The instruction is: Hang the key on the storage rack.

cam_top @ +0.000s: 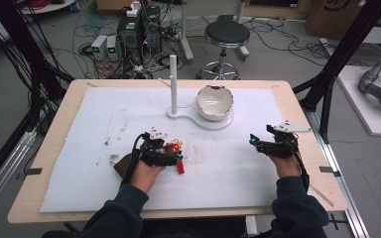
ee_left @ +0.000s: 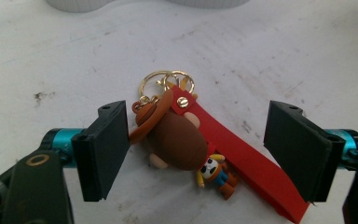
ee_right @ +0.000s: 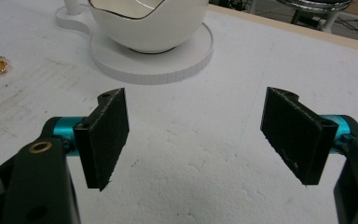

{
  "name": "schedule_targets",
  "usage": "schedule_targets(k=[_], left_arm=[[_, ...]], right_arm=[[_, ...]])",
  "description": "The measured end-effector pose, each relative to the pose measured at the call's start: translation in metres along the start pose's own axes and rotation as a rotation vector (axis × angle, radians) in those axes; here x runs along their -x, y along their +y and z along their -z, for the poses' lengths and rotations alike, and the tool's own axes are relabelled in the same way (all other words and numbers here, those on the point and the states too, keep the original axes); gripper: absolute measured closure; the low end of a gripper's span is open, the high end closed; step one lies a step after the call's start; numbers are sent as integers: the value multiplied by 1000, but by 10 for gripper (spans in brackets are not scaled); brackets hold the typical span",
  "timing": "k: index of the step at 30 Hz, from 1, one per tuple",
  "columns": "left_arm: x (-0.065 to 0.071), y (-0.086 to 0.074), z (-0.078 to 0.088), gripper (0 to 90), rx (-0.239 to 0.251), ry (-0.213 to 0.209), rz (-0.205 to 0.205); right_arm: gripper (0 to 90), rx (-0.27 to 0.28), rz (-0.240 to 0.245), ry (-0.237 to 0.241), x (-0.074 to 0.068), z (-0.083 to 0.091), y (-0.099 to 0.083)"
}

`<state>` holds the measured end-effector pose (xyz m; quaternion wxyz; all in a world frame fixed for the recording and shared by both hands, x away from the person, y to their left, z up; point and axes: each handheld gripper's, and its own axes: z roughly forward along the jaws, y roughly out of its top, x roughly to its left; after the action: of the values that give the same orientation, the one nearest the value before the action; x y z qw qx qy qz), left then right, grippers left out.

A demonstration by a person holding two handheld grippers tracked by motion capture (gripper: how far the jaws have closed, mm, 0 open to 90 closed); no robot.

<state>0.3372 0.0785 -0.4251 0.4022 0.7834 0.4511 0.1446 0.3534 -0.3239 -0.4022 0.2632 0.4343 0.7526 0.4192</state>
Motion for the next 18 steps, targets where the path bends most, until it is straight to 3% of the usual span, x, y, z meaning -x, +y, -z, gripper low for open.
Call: schedule_targets(k=[5, 9, 12, 14, 15, 18], left_arm=[[0, 2, -11, 206, -103, 49, 8], [0, 6, -22, 212, -209, 63, -26], [-6, 11, -22, 289, -214, 36, -49], [-12, 12, -21, 405, -213, 19, -50], [-14, 12, -20, 405, -209, 14, -69], [-19, 11, -18, 454, -194, -32, -74]], right_arm=[[240, -2, 0, 1, -1, -1, 0], [240, -3, 4, 0, -2, 0, 0], [241, -1, 0, 1, -1, 1, 0], [242, -4, -2, -2, 0, 1, 0], [242, -4, -2, -2, 0, 1, 0], [244, -6, -1, -3, 0, 1, -1]])
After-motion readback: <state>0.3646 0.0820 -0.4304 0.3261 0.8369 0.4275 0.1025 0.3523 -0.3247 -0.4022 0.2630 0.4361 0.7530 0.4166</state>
